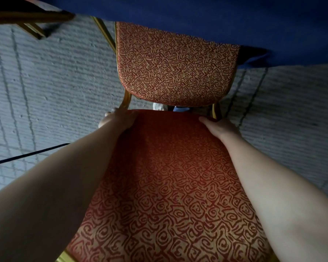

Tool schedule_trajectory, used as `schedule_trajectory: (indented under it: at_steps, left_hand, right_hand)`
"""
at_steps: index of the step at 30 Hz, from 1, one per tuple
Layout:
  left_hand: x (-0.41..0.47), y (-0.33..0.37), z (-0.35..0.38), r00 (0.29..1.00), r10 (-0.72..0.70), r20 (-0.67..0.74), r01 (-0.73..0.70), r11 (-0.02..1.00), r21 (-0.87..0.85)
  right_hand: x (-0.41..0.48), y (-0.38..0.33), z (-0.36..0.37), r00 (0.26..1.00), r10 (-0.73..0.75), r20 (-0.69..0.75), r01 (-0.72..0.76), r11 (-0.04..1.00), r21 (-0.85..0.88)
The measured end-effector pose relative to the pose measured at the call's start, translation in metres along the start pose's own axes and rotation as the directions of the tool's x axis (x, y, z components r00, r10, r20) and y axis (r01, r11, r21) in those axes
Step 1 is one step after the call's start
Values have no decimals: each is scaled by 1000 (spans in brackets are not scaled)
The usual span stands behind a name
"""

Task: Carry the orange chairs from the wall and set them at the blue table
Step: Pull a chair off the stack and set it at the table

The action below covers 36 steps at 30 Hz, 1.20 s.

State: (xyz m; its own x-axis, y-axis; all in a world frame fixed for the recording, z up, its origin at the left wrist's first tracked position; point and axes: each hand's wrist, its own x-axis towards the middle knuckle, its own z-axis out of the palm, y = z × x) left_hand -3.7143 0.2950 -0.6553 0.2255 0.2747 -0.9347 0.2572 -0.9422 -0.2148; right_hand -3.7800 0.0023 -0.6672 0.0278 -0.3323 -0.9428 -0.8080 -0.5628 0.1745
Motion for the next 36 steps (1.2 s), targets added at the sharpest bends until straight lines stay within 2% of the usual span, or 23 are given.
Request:
schedule_trajectory:
  at_steps: [4, 7, 13, 16, 19, 24, 30, 36]
  left_hand:
    - [1, -4, -4, 997, -64, 45, 66, 997, -42]
    - [-3, -9, -10, 998, 1, 56, 3, 998, -63]
    - [-13, -13, -30, 998, 10, 55, -7, 998, -67]
    - [-7, -22, -44, 993, -109, 37, 114, 977, -178]
    - [0, -32, -56, 989, -141, 53, 149, 964, -220]
    - [-22, -31, -85, 994, -112, -10, 108, 974, -201]
    - [11, -30, -120, 997, 32, -67, -40, 993, -113]
    - [-20, 3, -160, 992, 31, -119, -59, 970, -237]
  right_hand:
    - [-5, -2, 0, 999, 38, 20, -39, 996, 80]
    - [-12, -5, -1, 999, 41, 6, -41, 996, 79]
    - [-31, -11, -5, 999, 23, 34, -26, 994, 101]
    - [-39, -21, -6, 1000, 11, 14, -12, 993, 120]
    - [-50, -31, -9, 1000, -3, 19, -1, 986, 165]
    - [-65, -44, -14, 1000, -24, 14, 20, 974, 225]
    - [-75, -64, -28, 998, -54, -37, 64, 942, 330]
    - [-70, -82, -58, 992, -86, -91, 113, 929, 352]
